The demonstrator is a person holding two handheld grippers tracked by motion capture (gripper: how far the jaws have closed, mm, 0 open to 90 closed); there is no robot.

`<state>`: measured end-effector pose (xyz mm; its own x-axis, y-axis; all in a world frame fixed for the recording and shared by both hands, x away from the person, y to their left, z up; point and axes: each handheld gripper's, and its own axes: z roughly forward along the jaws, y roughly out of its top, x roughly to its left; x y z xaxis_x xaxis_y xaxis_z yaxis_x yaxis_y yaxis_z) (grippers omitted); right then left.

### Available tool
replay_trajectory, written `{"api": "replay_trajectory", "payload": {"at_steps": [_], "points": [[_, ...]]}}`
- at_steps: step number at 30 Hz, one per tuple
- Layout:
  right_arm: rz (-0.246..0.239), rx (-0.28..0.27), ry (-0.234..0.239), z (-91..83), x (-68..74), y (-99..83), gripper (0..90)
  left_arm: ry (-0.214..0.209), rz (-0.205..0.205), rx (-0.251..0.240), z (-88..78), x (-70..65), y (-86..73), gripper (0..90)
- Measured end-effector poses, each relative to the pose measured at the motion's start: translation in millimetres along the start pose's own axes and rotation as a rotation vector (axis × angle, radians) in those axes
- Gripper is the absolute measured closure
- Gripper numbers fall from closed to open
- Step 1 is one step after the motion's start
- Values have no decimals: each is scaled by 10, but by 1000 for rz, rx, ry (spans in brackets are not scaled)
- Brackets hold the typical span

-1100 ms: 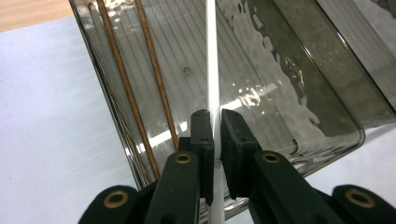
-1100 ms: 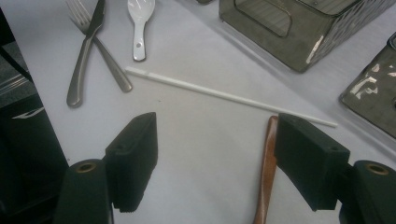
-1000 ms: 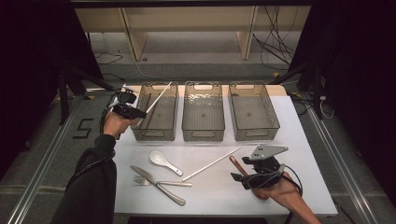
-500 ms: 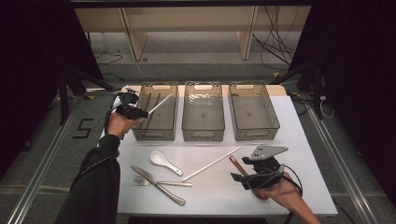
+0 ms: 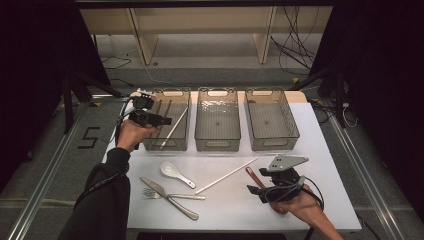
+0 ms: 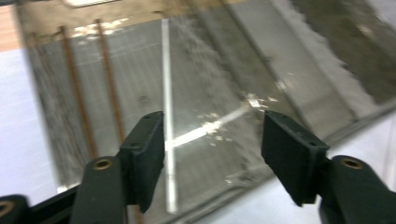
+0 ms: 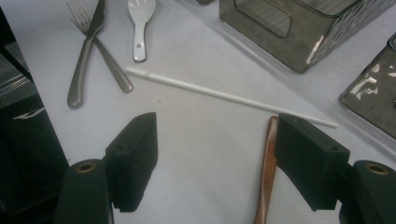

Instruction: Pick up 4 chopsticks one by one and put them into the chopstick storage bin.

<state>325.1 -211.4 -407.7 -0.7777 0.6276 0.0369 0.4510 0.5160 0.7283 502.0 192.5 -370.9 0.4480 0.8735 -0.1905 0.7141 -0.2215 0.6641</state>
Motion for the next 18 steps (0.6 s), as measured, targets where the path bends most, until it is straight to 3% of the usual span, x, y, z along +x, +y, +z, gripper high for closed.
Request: {"api": "replay_trajectory", "payload": {"at_steps": [7, 11, 13, 18], "points": [[5, -9, -7, -11, -8, 2, 314, -90, 79, -1, -115, -311, -134, 289], [4, -15, -12, -23, -12, 4, 314, -126, 153, 25, -148, -531, -263, 249], [5, -18, -14, -26, -14, 6, 314, -152, 171, 34, -145, -624, -315, 240], [2, -21, -14, -38, -5, 7, 313, -157, 227, 77, -74, -800, -398, 212]]}}
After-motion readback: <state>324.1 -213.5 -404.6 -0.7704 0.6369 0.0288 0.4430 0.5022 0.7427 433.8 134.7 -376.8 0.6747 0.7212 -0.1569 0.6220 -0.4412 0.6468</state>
